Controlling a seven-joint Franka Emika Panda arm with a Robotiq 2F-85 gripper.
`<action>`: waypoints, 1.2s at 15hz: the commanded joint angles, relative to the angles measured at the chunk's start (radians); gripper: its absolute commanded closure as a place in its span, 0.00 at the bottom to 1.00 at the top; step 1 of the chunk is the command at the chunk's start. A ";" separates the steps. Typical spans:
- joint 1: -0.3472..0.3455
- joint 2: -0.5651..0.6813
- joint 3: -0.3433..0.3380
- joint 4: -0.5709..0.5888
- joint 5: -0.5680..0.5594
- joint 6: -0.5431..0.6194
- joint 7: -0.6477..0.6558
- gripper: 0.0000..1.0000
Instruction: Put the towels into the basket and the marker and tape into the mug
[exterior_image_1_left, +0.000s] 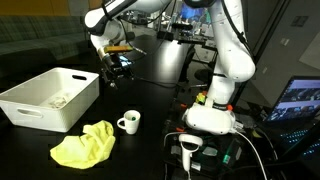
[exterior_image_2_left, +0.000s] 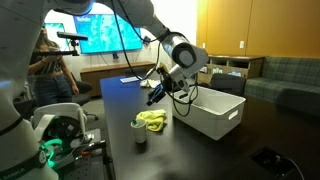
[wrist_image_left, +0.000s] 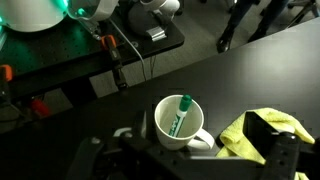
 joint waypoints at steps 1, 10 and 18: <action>0.051 -0.074 0.039 -0.025 -0.100 0.108 0.013 0.00; 0.140 -0.083 0.135 -0.073 -0.186 0.625 0.008 0.00; 0.197 -0.076 0.141 -0.223 -0.313 0.869 0.018 0.00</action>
